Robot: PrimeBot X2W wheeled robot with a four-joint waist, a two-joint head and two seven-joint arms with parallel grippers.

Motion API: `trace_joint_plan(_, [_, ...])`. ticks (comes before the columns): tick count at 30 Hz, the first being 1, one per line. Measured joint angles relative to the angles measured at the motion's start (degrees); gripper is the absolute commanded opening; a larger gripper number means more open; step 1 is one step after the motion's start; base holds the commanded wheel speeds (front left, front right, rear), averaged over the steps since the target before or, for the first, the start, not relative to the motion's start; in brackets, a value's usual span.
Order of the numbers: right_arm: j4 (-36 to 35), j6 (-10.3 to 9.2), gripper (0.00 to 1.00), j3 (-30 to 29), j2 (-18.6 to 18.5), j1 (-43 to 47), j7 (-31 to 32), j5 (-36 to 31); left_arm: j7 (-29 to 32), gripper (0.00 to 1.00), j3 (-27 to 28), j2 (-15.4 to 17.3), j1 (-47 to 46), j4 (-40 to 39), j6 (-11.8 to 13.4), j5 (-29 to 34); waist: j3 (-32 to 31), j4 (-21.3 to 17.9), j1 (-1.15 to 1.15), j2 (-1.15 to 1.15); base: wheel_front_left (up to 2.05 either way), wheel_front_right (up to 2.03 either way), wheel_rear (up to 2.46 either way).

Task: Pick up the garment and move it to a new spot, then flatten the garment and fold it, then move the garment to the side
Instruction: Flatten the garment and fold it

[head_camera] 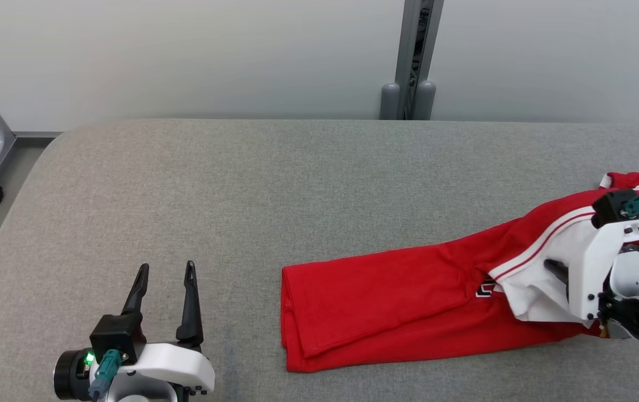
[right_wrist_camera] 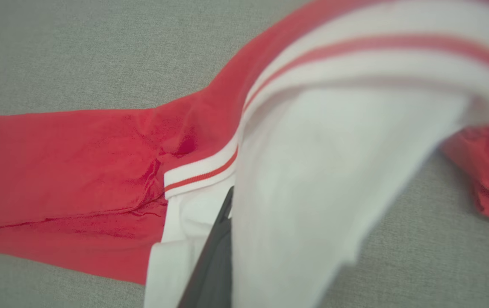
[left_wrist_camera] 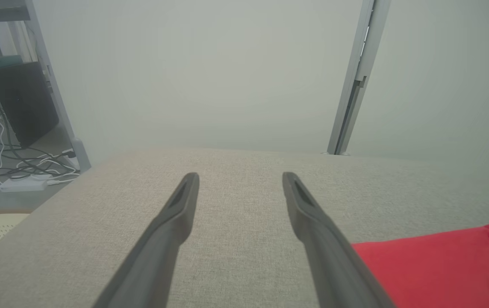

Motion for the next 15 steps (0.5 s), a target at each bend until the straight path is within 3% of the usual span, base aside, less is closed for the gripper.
trace_joint_plan(5, [-5.94,0.00,0.00,-0.96,2.02,1.36,4.09,2.20,0.00,1.00,-0.86,-0.01,0.53,0.00,0.59,-0.57,-0.50,-0.75,0.00,0.00,0.00,0.00,0.00])
trace_joint_plan(15, [-17.49,-0.01,0.00,-0.83,4.24,3.91,10.63,-2.85,0.00,1.00,-1.34,0.00,0.52,0.41,0.74,-1.12,0.24,0.00,0.00,0.00,0.00,0.00,0.00])
